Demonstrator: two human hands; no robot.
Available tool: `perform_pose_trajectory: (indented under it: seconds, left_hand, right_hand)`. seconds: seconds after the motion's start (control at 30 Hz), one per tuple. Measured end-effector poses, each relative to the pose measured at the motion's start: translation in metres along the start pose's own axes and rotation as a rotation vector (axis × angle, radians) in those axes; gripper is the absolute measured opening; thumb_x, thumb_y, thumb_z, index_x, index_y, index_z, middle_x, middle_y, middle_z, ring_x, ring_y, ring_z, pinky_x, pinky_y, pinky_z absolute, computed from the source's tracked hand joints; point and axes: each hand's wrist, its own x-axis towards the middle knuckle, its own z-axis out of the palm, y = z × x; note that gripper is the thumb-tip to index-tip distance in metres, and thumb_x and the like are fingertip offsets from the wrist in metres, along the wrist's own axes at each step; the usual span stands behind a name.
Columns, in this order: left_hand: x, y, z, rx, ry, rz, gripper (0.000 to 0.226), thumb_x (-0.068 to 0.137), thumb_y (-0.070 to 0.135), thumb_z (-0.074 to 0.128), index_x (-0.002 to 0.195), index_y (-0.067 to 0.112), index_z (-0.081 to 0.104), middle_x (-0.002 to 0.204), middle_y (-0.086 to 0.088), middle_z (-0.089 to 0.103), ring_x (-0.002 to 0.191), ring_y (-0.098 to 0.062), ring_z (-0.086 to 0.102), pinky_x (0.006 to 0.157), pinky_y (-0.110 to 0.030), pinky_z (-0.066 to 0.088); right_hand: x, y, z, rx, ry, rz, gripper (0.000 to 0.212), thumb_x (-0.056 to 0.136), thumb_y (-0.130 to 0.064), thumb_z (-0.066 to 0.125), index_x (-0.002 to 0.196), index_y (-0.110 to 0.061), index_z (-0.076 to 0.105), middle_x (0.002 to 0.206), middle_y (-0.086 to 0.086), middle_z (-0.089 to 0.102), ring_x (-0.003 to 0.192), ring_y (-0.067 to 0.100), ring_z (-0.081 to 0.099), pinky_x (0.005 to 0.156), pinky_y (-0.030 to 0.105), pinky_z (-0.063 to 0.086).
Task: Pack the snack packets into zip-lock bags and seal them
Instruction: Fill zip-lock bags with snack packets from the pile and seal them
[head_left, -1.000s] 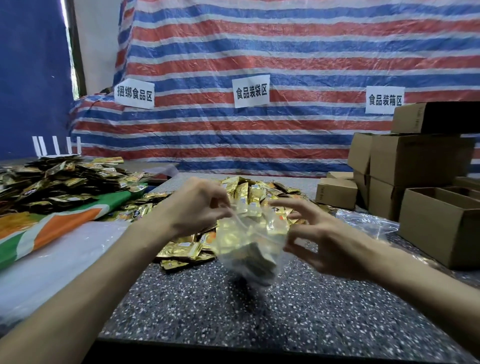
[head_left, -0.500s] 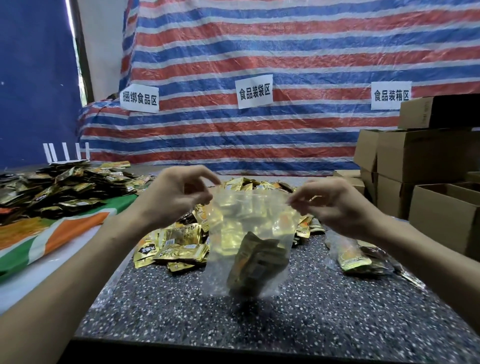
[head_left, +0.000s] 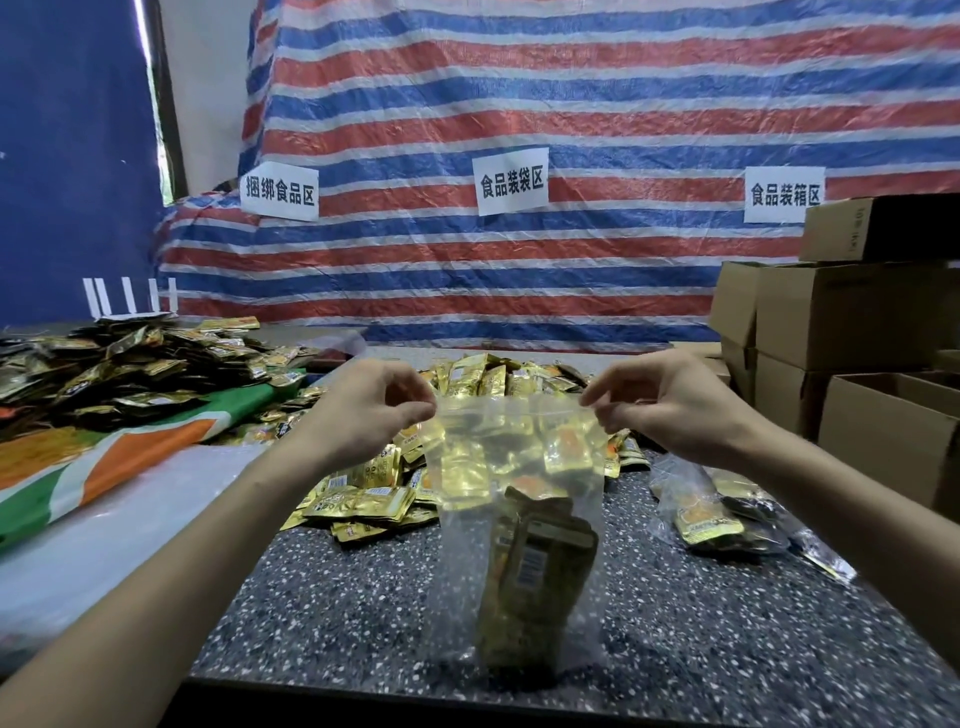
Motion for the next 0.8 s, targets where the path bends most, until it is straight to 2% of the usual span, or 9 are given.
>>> perform_pose_trajectory:
  seconds: [0.07, 0.13, 0.23, 0.4, 0.47, 0.53, 0.63, 0.73, 0.8]
  left_hand:
    - [0.0, 0.002, -0.001, -0.016, 0.018, 0.009, 0.011, 0.09, 0.01, 0.07, 0.083, 0.019, 0.069, 0.078, -0.001, 0.07, 0.072, -0.015, 0.065, 0.062, -0.023, 0.054]
    - [0.0, 0.003, -0.004, -0.065, 0.029, 0.015, 0.01, 0.089, 0.009, 0.071, 0.088, 0.018, 0.067, 0.079, -0.005, 0.071, 0.076, -0.022, 0.068, 0.069, -0.034, 0.057]
    - [-0.003, 0.003, -0.004, -0.144, 0.042, 0.005, 0.018, 0.089, 0.004, 0.07, 0.095, 0.017, 0.059, 0.084, -0.011, 0.07, 0.08, -0.028, 0.069, 0.072, -0.042, 0.059]
    - [-0.004, 0.008, 0.007, -0.07, 0.092, 0.069, 0.02, 0.091, 0.004, 0.067, 0.093, 0.023, 0.059, 0.089, -0.004, 0.064, 0.083, -0.017, 0.064, 0.07, -0.03, 0.057]
    - [-0.004, 0.009, 0.008, -0.055, 0.085, 0.089, 0.021, 0.091, 0.005, 0.066, 0.093, 0.025, 0.059, 0.09, -0.002, 0.063, 0.083, -0.014, 0.062, 0.072, -0.029, 0.056]
    - [-0.003, 0.01, 0.01, -0.078, 0.076, 0.093, 0.02, 0.091, 0.004, 0.066, 0.095, 0.023, 0.059, 0.089, -0.003, 0.064, 0.082, -0.015, 0.062, 0.072, -0.03, 0.055]
    - [-0.002, 0.014, 0.015, -0.069, 0.08, 0.12, 0.02, 0.091, 0.005, 0.066, 0.096, 0.023, 0.059, 0.088, -0.002, 0.064, 0.079, -0.013, 0.062, 0.069, -0.025, 0.051]
    - [-0.003, 0.016, 0.015, -0.058, 0.073, 0.156, 0.02, 0.091, 0.004, 0.066, 0.097, 0.022, 0.06, 0.087, -0.003, 0.064, 0.078, -0.014, 0.061, 0.069, -0.025, 0.05]
    - [-0.005, 0.016, 0.012, -0.064, 0.056, 0.17, 0.019, 0.091, 0.002, 0.066, 0.1, 0.019, 0.061, 0.088, -0.005, 0.063, 0.079, -0.017, 0.06, 0.071, -0.029, 0.051]
  right_hand:
    - [0.002, -0.002, -0.001, 0.009, 0.003, 0.0, 0.021, 0.087, 0.001, 0.071, 0.091, -0.02, 0.075, 0.083, 0.006, 0.075, 0.076, 0.021, 0.072, 0.076, 0.038, 0.062]
    - [0.005, -0.005, -0.002, 0.004, 0.016, 0.005, 0.02, 0.087, -0.003, 0.072, 0.095, -0.02, 0.071, 0.081, 0.004, 0.074, 0.074, 0.023, 0.07, 0.07, 0.036, 0.058]
    - [0.007, -0.006, 0.0, -0.002, 0.06, 0.028, 0.021, 0.087, -0.003, 0.071, 0.095, -0.02, 0.062, 0.078, 0.005, 0.072, 0.064, 0.012, 0.064, 0.058, 0.029, 0.052]
    - [0.006, -0.01, 0.012, -0.11, 0.112, 0.016, 0.016, 0.086, -0.005, 0.061, 0.095, -0.019, 0.061, 0.083, 0.009, 0.066, 0.071, 0.013, 0.058, 0.063, 0.033, 0.051]
    - [0.007, -0.018, 0.015, -0.135, 0.033, 0.019, 0.032, 0.078, -0.023, 0.06, 0.109, -0.02, 0.059, 0.095, 0.004, 0.066, 0.08, 0.008, 0.058, 0.061, 0.024, 0.048]
    - [0.011, -0.027, 0.022, -0.267, -0.052, -0.027, 0.053, 0.077, -0.041, 0.059, 0.127, -0.02, 0.054, 0.118, -0.003, 0.061, 0.099, 0.006, 0.056, 0.073, 0.016, 0.044]
    - [0.026, -0.045, 0.045, -0.442, -0.095, -0.164, 0.055, 0.088, -0.048, 0.064, 0.134, -0.019, 0.054, 0.135, -0.003, 0.056, 0.119, 0.011, 0.05, 0.098, 0.032, 0.044]
    - [0.045, -0.062, 0.064, -0.443, -0.134, -0.202, 0.041, 0.091, -0.042, 0.064, 0.126, -0.02, 0.064, 0.13, -0.002, 0.064, 0.119, 0.013, 0.056, 0.102, 0.039, 0.046]
    - [0.056, -0.068, 0.067, -0.338, -0.169, -0.19, 0.027, 0.092, -0.031, 0.067, 0.114, -0.016, 0.072, 0.114, -0.002, 0.072, 0.106, 0.011, 0.065, 0.096, 0.039, 0.052]
